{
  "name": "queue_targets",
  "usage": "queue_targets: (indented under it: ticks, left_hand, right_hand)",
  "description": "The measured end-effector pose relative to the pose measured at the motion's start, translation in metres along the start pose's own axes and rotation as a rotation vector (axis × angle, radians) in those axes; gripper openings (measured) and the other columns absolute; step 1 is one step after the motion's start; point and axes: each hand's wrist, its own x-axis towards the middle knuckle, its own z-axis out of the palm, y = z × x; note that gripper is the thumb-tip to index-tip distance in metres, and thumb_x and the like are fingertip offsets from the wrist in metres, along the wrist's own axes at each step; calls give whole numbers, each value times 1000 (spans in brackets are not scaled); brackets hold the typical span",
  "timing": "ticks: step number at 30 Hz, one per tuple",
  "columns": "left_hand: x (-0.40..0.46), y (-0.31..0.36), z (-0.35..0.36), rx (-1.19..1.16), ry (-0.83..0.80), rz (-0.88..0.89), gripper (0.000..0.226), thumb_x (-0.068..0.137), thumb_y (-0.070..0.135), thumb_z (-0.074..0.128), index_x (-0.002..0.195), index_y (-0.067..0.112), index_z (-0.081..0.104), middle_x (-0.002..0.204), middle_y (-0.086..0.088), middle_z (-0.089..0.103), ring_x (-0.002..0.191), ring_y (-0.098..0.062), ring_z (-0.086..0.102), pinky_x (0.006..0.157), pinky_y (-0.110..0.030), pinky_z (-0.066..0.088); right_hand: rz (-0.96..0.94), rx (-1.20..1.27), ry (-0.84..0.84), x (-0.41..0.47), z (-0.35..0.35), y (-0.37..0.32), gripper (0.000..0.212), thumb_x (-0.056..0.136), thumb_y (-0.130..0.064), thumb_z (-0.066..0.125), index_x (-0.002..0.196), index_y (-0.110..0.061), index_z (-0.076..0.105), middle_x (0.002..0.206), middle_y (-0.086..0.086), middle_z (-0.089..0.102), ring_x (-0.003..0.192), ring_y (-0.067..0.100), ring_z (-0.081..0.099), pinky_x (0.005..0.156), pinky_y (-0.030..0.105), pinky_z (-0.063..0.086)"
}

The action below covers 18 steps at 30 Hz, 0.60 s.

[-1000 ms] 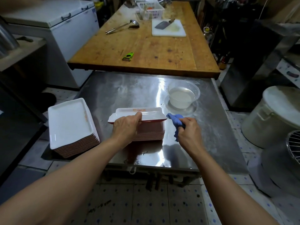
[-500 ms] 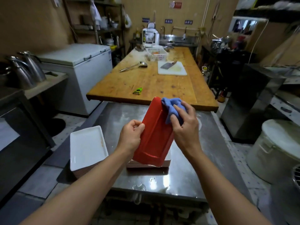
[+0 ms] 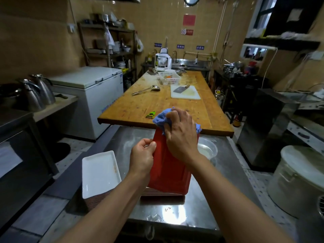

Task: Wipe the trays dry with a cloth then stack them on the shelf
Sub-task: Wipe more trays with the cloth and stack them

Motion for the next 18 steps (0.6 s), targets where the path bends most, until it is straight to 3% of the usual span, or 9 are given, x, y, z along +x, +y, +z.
queue_targets:
  ticks: [4,7,10,13,15,18]
  left_hand:
    - [0,9,-5,-88,17,-46,17,94,5,49,80,10,58,68,-9,61,59,-18,56,62,-33,50]
    - [1,14,-6,-119,13,-63,14,94,6,49,85,8,58,76,-14,62,67,-23,59,71,-40,52]
    - [3,15,-3,-188,16,-122,16,95,6,48,82,10,56,76,-13,60,68,-24,57,76,-44,51]
    - [9,14,1,-246,42,-160,19,95,8,49,78,12,56,68,-7,62,65,-21,59,73,-41,52]
    - [16,15,4,-307,71,-179,21,94,9,50,74,14,54,58,-2,63,62,-19,57,69,-38,51]
    - [28,18,11,-355,123,-185,21,94,9,51,74,15,54,54,0,63,61,-19,58,67,-36,51]
  right_hand:
    - [69,127,38,-6,-8,23,15,88,-19,49,95,-6,54,113,10,53,104,30,47,90,40,36]
    - [230,331,-8,-10,-13,34,12,94,-11,46,102,-2,47,110,5,37,108,29,44,96,44,38]
    - [350,389,-35,-1,-14,30,18,94,-13,49,110,-5,44,112,5,32,111,27,44,98,37,38]
    - [400,425,-38,2,-16,26,18,93,-18,51,109,-15,44,116,8,37,97,18,51,82,22,45]
    - [424,428,-69,-7,-16,25,15,93,-22,52,104,-21,41,115,9,41,84,10,52,69,13,41]
    - [478,425,-113,-30,-17,26,18,92,-26,55,98,-27,38,112,10,50,87,15,56,71,30,46]
